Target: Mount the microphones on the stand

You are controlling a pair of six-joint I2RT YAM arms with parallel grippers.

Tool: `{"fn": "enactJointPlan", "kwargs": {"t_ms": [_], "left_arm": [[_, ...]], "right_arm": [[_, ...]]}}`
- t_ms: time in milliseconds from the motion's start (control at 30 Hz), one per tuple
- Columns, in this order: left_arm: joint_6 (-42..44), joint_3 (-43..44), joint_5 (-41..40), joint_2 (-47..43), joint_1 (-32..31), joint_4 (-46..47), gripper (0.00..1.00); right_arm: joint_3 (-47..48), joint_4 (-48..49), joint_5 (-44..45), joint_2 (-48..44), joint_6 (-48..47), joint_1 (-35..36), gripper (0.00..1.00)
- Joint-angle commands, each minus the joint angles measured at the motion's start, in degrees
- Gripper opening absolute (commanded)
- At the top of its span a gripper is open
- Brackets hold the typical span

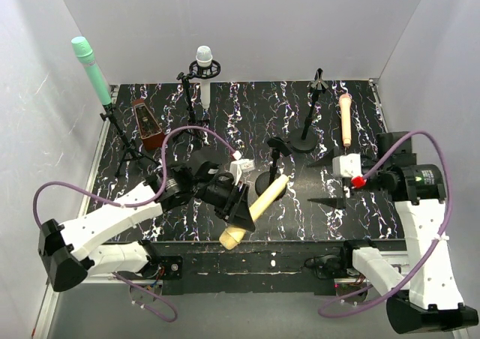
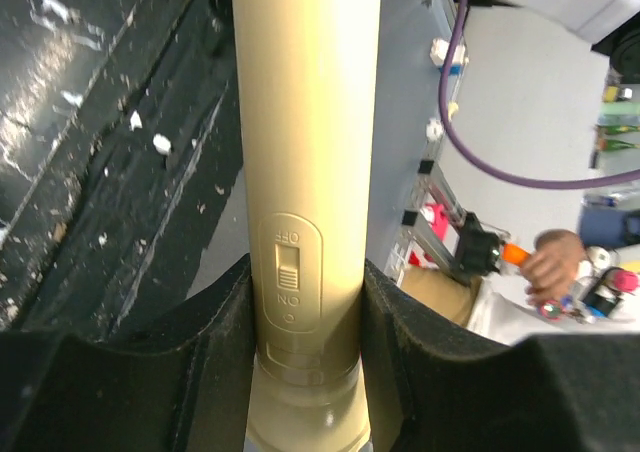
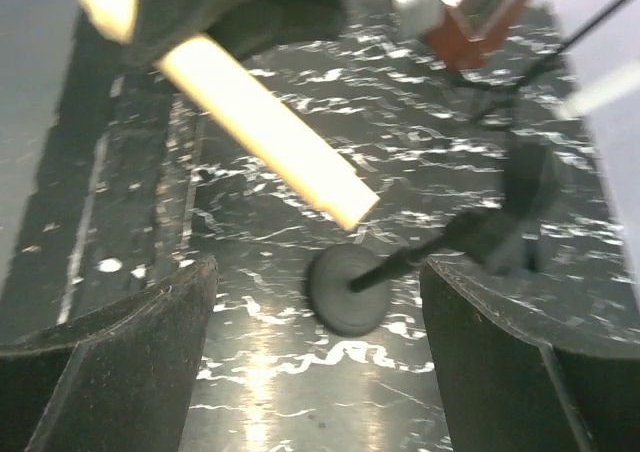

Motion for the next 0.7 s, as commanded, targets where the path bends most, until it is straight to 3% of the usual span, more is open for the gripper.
{"fn": "enactJointPlan", "kwargs": {"t_ms": [0,233,667], "left_arm": [[0.1,-4.2,14.2,1.7,4.9,2.1,0.00],[-6.4,-12.5,23.5,7.6,6.7,15.4,0.00],[-9.3,-13.8,28.6,17.0,6.6,24.0,0.00]], "right_arm": [[-6.7,-5.2,2.6,-0.5,-4.8,7.5,0.88],[-10.5,0.9,8.2,4.4,-2.0,20.7,0.86],[-11.1,14.6,22.9,18.1,5.8,41.4,0.80]]}}
